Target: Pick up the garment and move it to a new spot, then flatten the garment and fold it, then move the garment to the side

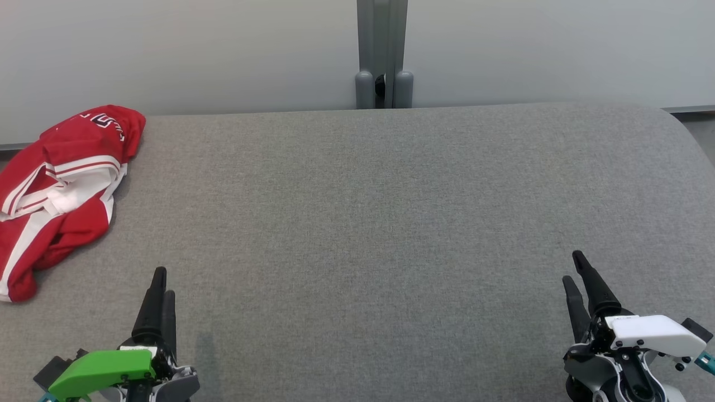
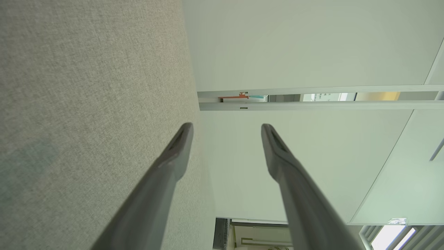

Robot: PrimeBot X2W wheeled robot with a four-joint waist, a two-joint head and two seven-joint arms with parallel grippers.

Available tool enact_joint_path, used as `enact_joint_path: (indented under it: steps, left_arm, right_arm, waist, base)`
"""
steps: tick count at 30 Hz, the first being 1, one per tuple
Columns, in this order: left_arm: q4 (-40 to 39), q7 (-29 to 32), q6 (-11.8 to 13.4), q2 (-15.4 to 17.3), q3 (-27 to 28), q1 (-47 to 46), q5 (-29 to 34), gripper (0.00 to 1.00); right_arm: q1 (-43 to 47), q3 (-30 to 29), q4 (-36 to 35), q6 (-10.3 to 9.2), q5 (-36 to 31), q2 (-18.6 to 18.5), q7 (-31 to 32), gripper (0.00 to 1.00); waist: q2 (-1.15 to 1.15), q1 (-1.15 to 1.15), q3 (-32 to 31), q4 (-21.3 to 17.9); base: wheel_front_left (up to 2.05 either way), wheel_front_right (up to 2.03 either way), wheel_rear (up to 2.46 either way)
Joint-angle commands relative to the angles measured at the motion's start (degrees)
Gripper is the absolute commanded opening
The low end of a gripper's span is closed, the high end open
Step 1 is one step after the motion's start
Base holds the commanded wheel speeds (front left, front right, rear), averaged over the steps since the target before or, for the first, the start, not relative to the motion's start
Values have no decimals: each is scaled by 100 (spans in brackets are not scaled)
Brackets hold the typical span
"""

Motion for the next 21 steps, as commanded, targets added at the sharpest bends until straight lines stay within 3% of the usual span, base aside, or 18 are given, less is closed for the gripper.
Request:
enact_joint_path:
  steps: [1, 8, 21]
  left_arm:
    - [-143, -66, -1, 25, -46, -30, 144, 100]
    - [-311, -249, 80, 30, -176, -21, 682, 100]
    - [-597, -552, 329, 37, -481, -19, 2083, 100]
  right_arm:
    - [-12, 19, -126, 0, -116, -30, -76, 100]
    - [27, -23, -210, 1, -665, -37, -259, 100]
    - [151, -15, -701, 1, -2518, -46, -562, 100]
  waist:
    - [0, 0, -3, 2]
    - [0, 0, -13, 13]
    - [0, 0, -19, 33]
  base:
    - [0, 0, 0]
    - [0, 0, 0]
    - [0, 0, 0]
